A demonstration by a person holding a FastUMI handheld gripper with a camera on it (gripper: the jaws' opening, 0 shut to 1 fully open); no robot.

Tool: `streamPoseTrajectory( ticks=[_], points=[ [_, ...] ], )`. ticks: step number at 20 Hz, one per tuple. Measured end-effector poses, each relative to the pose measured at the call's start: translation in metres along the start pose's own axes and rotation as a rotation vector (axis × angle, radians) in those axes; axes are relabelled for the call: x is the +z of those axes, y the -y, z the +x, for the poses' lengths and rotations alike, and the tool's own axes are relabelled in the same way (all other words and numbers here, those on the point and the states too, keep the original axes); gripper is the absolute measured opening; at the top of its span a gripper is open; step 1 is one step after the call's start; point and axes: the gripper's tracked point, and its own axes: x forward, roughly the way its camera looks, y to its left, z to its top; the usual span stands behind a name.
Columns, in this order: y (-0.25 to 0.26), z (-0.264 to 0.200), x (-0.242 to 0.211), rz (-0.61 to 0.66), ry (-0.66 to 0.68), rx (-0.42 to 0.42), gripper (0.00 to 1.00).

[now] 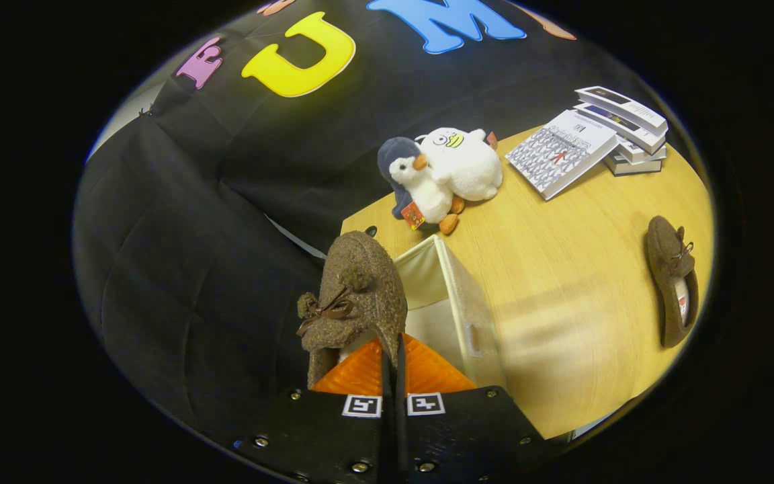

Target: Open the storage box then place both shoes into the box .Put the left shoe in first, then the right shoe, with the right side of both shoes facing outward in a uniform manner.

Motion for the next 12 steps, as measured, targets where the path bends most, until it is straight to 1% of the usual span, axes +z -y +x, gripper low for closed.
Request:
streamPoseTrajectory(
  ticks=[8, 10, 12],
  points=[
    [-0.017, 0.046, -0.041, -0.002, -0.046, -0.034, 0.00],
    [-0.019, 0.053, -0.049, 0.004, -0.060, -0.039, 0.00],
    [-0.018, 0.058, -0.056, -0.015, -0.082, -0.049, 0.01]
  ],
)
